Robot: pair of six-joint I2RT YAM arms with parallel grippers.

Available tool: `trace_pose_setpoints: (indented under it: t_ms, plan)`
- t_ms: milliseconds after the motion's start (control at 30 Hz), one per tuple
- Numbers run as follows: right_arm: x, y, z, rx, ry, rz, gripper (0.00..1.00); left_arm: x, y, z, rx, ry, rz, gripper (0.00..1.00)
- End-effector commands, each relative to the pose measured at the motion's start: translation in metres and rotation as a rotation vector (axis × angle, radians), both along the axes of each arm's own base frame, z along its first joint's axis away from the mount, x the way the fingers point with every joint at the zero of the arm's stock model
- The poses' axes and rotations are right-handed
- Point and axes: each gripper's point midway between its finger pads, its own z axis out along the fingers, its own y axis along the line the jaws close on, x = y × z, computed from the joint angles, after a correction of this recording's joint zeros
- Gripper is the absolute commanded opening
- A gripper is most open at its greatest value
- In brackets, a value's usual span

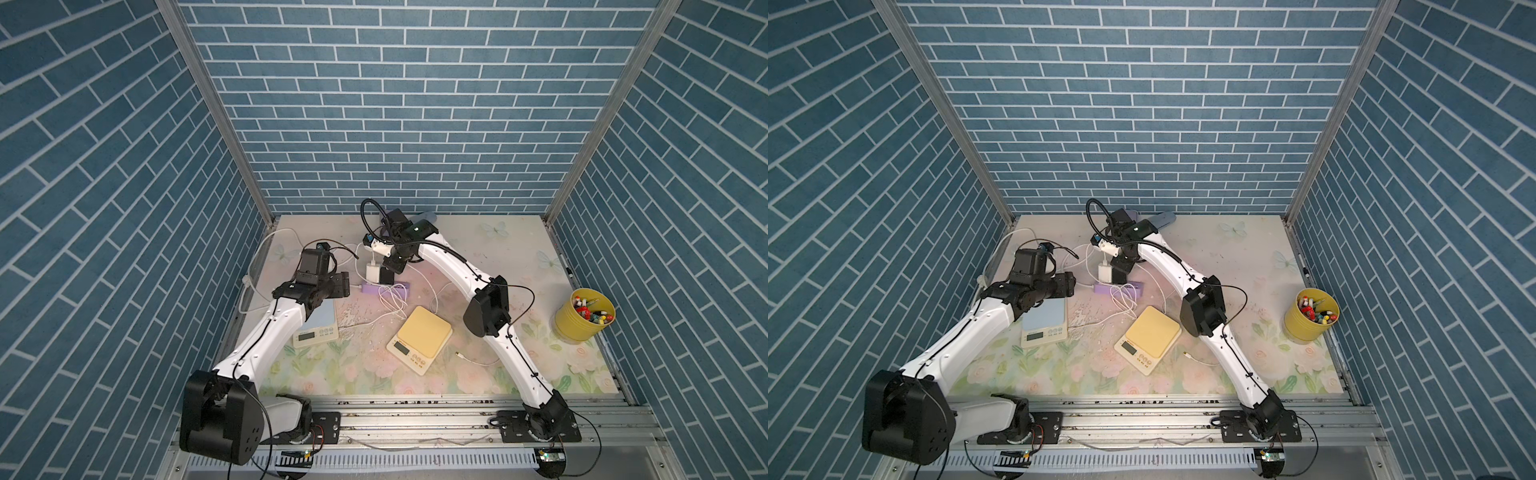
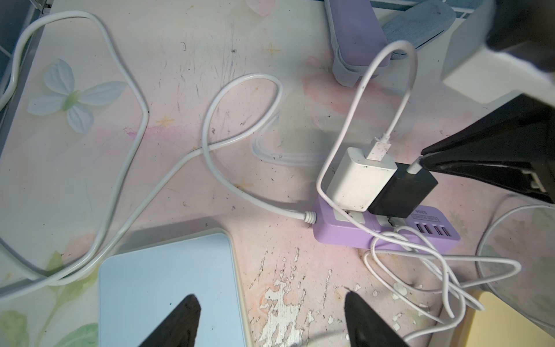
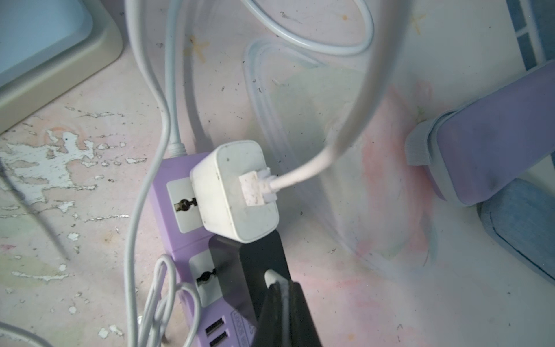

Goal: Charge the electronic scale
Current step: Insert the charging cable into the plug, then pick up the charging cable from the center of the board.

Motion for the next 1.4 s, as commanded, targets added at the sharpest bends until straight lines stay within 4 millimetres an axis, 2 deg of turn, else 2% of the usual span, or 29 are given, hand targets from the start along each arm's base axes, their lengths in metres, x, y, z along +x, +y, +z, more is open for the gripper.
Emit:
trace_pose_setpoints:
  t_ms: [0,133,233,300,467,700,867,900,967,1033,1133,1267,1367]
  plan:
    - [-0.016,-0.005,-0.040,-0.110,0.039,0.104,0.03,-0.002,0.006,-0.001,0.015,0.009,0.012,0.78]
    - [-0.036,0.013,-0.018,-0.041,0.053,0.158,0.07,-0.002,0.005,0.001,0.008,0.008,0.016,0.78]
    - [-0.046,0.017,-0.005,-0.027,0.049,0.172,0.20,-0.004,0.006,0.003,0.008,0.005,0.015,0.79]
    - [-0.050,0.017,0.005,-0.019,0.042,0.166,0.33,-0.006,0.006,0.005,0.010,0.002,0.016,0.79]
    - [-0.053,0.013,0.029,0.006,0.028,0.130,0.47,-0.011,0.008,0.011,0.009,-0.008,0.016,0.79]
    - [-0.059,0.006,0.068,0.065,0.004,0.069,0.51,-0.020,0.005,0.024,-0.015,-0.035,-0.002,0.78]
    - [-0.065,-0.009,0.105,0.125,-0.033,-0.014,0.52,-0.030,-0.016,0.038,-0.081,-0.092,-0.128,0.77]
    - [-0.066,-0.016,0.117,0.139,-0.056,-0.038,0.52,-0.033,-0.021,0.041,-0.098,-0.108,-0.154,0.76]
    - [-0.068,-0.028,0.124,0.146,-0.073,-0.091,0.52,-0.037,-0.033,0.046,-0.123,-0.139,-0.209,0.75]
    - [-0.070,-0.045,0.125,0.138,-0.082,-0.157,0.52,-0.043,-0.049,0.050,-0.120,-0.167,-0.280,0.74]
    - [-0.066,-0.082,0.117,0.130,-0.084,-0.321,0.52,-0.055,-0.091,0.054,-0.094,-0.210,-0.467,0.74]
    - [-0.058,-0.159,0.092,0.181,0.014,-0.650,0.53,-0.078,-0.158,0.044,0.003,-0.240,-0.755,0.74]
    - [-0.064,-0.223,0.062,0.188,0.109,-0.886,0.53,-0.096,-0.207,0.028,0.119,-0.230,-0.957,0.74]
